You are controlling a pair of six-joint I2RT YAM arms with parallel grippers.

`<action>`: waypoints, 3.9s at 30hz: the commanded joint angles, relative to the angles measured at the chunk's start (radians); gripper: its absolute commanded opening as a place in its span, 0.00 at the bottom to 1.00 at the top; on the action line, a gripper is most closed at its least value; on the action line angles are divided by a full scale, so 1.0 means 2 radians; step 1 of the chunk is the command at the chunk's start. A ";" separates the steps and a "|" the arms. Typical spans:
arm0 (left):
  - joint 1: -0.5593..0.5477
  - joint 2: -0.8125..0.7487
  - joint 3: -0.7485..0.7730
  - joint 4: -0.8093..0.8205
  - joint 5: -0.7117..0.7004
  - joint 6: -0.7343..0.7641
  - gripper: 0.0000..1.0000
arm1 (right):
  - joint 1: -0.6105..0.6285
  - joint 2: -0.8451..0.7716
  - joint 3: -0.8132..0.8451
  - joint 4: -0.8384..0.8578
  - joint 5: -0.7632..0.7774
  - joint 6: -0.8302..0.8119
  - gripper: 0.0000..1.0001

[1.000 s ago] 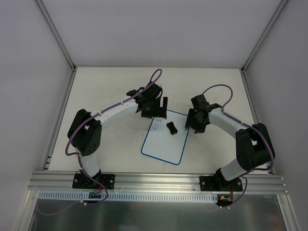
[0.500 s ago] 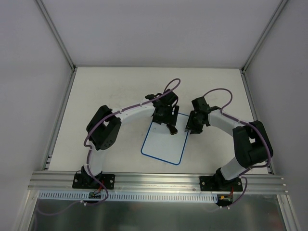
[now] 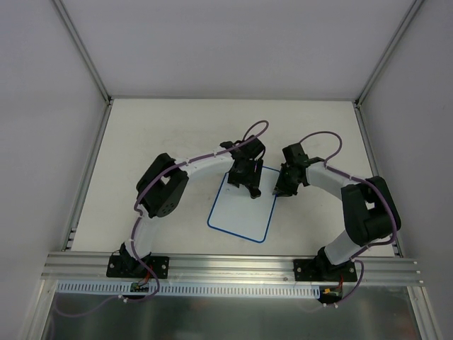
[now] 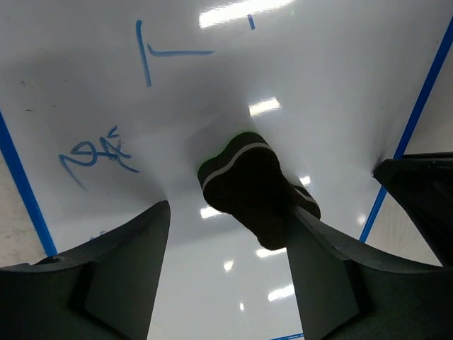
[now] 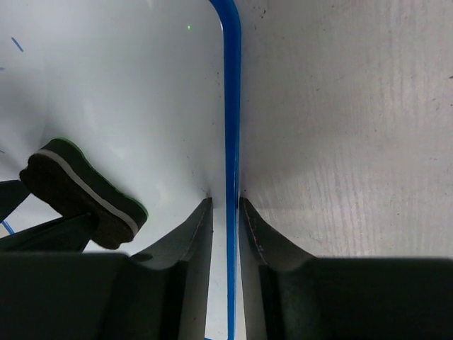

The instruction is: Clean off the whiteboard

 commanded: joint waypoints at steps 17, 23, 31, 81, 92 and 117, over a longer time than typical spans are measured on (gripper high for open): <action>-0.001 -0.006 -0.018 -0.023 -0.030 0.004 0.38 | -0.001 0.023 -0.015 0.014 0.005 -0.007 0.12; 0.008 -0.022 -0.033 -0.027 -0.036 0.078 0.36 | 0.000 0.026 -0.012 0.014 0.005 -0.014 0.11; 0.047 -0.045 -0.040 -0.030 -0.012 0.129 0.63 | 0.000 0.029 -0.011 0.012 0.005 -0.020 0.12; 0.046 -0.065 -0.150 -0.047 -0.082 0.034 0.00 | 0.006 0.059 0.002 -0.005 0.020 -0.010 0.00; 0.121 -0.098 -0.232 -0.045 -0.085 0.043 0.00 | 0.006 0.058 0.002 -0.005 0.019 -0.014 0.00; 0.055 0.003 0.024 -0.046 -0.004 0.144 0.00 | 0.012 0.070 0.027 -0.005 -0.001 -0.040 0.00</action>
